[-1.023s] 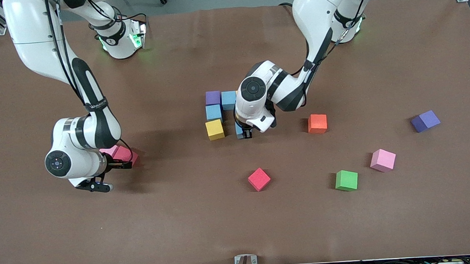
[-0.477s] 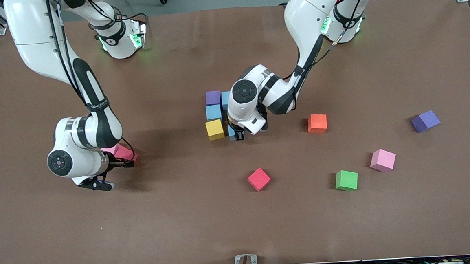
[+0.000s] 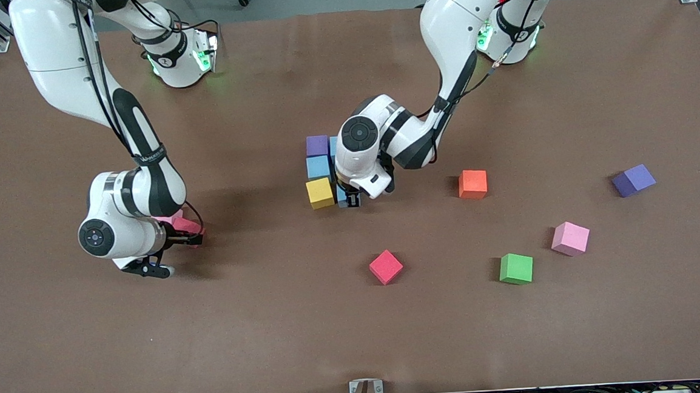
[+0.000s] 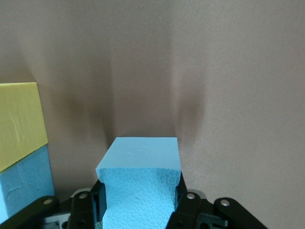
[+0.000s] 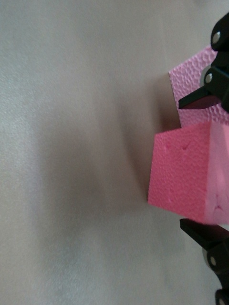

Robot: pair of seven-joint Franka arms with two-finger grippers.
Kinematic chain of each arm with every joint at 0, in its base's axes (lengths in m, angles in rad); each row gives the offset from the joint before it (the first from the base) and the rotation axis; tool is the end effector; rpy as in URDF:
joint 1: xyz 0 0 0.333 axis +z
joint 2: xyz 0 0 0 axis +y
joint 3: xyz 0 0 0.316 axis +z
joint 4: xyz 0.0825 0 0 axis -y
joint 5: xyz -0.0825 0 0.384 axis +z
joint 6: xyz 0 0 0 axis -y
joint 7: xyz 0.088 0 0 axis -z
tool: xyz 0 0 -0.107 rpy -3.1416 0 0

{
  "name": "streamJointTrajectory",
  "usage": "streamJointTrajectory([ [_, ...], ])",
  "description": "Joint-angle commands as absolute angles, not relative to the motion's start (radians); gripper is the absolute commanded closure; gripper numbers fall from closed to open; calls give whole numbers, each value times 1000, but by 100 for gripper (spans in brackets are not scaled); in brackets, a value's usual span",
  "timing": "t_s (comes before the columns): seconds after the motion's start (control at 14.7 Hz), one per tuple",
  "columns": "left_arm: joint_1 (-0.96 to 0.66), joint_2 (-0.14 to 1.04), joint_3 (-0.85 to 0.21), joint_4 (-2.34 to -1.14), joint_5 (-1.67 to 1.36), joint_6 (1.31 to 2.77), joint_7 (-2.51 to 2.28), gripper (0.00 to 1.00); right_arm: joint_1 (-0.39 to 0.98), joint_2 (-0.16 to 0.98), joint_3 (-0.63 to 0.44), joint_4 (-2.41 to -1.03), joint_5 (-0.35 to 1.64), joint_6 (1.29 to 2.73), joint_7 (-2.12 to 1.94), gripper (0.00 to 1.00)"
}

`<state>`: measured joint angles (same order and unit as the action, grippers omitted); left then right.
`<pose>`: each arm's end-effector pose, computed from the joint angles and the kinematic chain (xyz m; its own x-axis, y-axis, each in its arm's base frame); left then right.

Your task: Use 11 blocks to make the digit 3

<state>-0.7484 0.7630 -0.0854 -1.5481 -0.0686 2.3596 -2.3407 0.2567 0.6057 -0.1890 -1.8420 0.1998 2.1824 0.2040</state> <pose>0.4837 -0.5205 0.2053 -0.0110 0.9938 -0.1107 0.9991 0.0063 -0.0430 0.6132 0.0532 0.1827 0.9373 -0.2455 -0.2472 -0.2464 -0.9688 0.0280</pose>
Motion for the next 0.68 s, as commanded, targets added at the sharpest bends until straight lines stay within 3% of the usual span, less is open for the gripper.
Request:
streamJointTrajectory([
  [0.0, -768, 799, -77, -1526, -71, 2390, -2336, 76, 273, 561, -186, -1884, 233, 2191, 245, 0],
  [0.14, -772, 804, -77, -1526, -72, 2398, -2335, 76, 273, 561, -186, -1884, 233, 2189, 245, 1],
  [0.27, -772, 805, -78, -1526, -72, 2408, -2338, 76, 273, 561, -186, -1885, 233, 2189, 245, 11],
  [0.48, -772, 813, -78, -1514, -77, 2411, -2348, 76, 273, 563, -186, -1884, 233, 2186, 244, 45],
  [0.61, -772, 818, -78, -1503, -77, 2411, -2349, 76, 275, 565, -186, -1884, 233, 2186, 244, 63],
])
